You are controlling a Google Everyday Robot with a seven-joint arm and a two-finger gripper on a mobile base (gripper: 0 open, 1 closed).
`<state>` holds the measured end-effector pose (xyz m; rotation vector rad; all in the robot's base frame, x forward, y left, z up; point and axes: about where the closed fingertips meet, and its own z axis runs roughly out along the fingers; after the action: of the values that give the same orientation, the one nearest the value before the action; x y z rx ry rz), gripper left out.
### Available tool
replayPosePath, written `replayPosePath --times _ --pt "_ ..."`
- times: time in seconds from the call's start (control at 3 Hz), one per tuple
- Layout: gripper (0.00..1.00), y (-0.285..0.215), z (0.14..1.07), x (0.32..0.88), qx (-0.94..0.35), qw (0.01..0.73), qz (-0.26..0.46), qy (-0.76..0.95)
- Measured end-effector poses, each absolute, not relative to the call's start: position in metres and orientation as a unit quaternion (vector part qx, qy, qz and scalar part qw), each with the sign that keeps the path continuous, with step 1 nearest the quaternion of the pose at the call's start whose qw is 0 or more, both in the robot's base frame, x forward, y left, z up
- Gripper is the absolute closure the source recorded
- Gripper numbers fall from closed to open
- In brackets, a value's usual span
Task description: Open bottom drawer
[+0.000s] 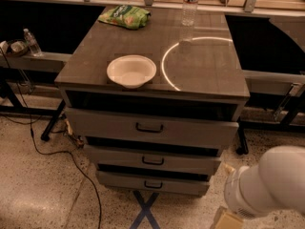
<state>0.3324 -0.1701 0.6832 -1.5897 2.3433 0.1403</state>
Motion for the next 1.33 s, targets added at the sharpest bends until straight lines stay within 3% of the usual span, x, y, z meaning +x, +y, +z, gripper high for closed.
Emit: replayPosePath --times 1.0,1.33 --pt "0.00 -0.155 0.524 0.381 -0.517 0.183 0.018 0.836" --pt "0.00 -0.155 0.527 0.379 -0.518 0.184 0.013 0.835"
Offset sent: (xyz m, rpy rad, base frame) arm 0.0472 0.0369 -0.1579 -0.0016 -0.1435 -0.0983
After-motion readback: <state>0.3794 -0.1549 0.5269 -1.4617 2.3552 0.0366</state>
